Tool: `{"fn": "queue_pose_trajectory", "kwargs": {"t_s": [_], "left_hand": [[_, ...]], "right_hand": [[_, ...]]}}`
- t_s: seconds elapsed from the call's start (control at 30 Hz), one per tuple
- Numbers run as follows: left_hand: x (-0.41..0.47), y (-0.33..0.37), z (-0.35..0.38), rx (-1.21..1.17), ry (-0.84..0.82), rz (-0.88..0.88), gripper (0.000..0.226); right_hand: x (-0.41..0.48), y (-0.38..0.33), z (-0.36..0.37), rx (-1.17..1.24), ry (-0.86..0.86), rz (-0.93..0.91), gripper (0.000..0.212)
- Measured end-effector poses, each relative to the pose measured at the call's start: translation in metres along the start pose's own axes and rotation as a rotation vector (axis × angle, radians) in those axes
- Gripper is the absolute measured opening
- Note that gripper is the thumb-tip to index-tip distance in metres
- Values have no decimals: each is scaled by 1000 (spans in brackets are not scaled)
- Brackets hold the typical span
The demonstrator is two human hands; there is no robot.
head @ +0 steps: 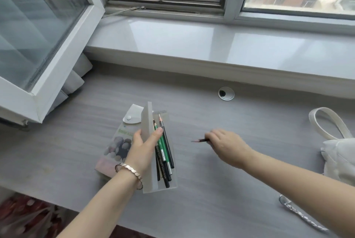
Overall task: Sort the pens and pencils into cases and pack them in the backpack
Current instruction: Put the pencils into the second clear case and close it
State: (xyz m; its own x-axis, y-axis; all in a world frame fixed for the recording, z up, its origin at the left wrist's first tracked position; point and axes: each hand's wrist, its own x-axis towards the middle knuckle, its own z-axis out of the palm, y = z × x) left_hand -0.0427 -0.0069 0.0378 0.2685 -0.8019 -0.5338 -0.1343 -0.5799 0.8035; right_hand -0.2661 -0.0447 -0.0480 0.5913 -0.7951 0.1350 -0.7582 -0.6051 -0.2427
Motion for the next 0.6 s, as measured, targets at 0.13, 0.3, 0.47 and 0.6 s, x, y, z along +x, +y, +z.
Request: {"fn": "queue_pose_trajectory", "kwargs": {"t_s": [0.13,0.3,0.47,0.6], "left_hand": [[-10,-3,21,1,-85,-30,63],[-28,-4,51,-26,-222,-80,65],[-41,-2,68,-63,-287,-91,50],[-45,-2,76,-53,-306,-73,37]], "right_hand": [[-12,-25,-43,767,317,670,6],[-8,-59,-61,1079,402,703,15],[-21,-68,-53,898,389,767,7],[-27,-64,-64,977,531,851,7]]}}
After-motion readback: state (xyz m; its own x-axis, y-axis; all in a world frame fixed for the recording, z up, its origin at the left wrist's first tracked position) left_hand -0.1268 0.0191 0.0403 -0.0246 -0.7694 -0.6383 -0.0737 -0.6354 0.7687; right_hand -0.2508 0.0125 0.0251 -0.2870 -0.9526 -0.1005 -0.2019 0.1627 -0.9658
